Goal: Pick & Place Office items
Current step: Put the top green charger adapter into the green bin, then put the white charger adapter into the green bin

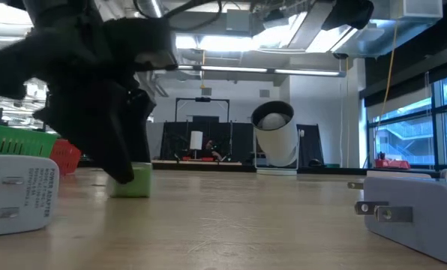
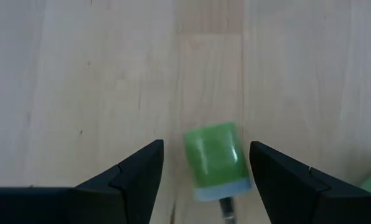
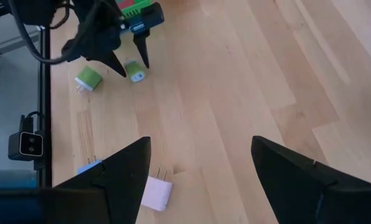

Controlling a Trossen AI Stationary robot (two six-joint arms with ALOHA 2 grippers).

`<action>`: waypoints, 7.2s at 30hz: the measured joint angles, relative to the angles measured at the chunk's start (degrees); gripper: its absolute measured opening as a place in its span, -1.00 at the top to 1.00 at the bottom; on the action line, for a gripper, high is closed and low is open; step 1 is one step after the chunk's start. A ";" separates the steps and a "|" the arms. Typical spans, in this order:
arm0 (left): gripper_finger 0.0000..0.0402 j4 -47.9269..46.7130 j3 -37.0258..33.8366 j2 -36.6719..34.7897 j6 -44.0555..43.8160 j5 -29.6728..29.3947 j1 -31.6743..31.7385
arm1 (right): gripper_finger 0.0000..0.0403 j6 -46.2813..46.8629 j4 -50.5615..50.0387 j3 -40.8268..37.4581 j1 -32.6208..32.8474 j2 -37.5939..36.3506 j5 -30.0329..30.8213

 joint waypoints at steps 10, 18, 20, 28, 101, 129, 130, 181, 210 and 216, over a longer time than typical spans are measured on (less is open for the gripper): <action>0.09 0.20 0.00 1.69 -1.69 2.99 0.87 | -0.39 -0.11 0.02 0.00 0.00 0.00 0.45; 0.35 0.50 1.40 1.45 -6.19 3.70 0.92 | -0.39 -0.28 0.02 0.00 0.00 0.02 0.72; 0.35 0.62 3.09 1.45 -6.15 3.10 0.92 | -0.39 -0.28 0.04 0.00 0.00 0.02 2.30; 0.35 -3.87 13.78 1.41 -5.98 -5.48 1.53 | -0.39 -0.04 0.73 0.00 0.00 0.01 5.56; 0.31 -56.91 6.33 -8.08 -24.09 23.34 -2.98 | -0.39 -5.08 3.22 0.02 -0.57 0.02 10.70; 0.00 -50.71 0.28 -8.10 -19.55 25.33 5.11 | -0.40 -5.08 11.93 0.02 -0.56 0.02 10.41; -0.01 -51.11 0.28 -8.10 -18.70 26.40 5.46 | -0.40 -5.09 11.96 0.02 -0.56 0.02 10.40; 0.14 -71.15 40.83 -8.14 -31.33 4.57 3.67 | -0.40 28.10 2.19 -0.02 10.54 37.30 -9.34; 0.16 -71.16 40.83 -8.12 -23.13 -4.62 3.82 | 0.02 27.70 3.05 2.77 10.50 39.37 -8.46; 0.16 -71.15 40.83 -8.12 -24.91 -5.95 3.80 | 0.00 24.78 2.94 4.47 7.47 31.04 0.90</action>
